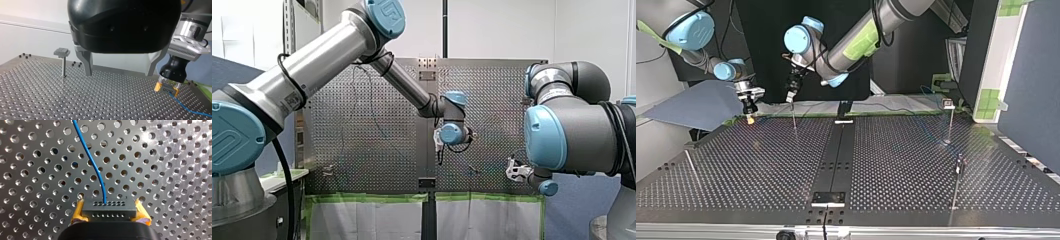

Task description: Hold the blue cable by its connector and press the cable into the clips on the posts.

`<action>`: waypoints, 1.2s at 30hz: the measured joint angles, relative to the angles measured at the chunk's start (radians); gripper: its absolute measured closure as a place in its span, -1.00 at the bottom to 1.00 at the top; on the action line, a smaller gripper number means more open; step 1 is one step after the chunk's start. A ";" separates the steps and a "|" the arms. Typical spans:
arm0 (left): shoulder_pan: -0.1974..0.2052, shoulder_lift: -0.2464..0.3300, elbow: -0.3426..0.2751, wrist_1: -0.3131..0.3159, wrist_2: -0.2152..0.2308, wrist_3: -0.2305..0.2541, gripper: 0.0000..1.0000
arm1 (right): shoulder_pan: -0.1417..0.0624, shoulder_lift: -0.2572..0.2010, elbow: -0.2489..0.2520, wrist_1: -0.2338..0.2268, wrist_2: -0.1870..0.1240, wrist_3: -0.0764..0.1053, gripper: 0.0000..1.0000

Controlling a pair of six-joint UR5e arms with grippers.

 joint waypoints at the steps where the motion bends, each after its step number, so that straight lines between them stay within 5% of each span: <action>1: -0.001 0.007 -0.007 0.002 0.000 -0.001 -1.00 | 0.000 0.000 0.000 0.000 0.000 0.000 1.00; 22: -0.006 0.174 -0.174 0.095 -0.003 -0.073 -1.00 | -0.013 -0.021 0.009 0.007 -0.009 -0.004 1.00; 36: -0.026 0.293 -0.293 0.212 -0.050 -0.100 -1.00 | -0.024 -0.137 0.110 0.003 -0.011 -0.018 1.00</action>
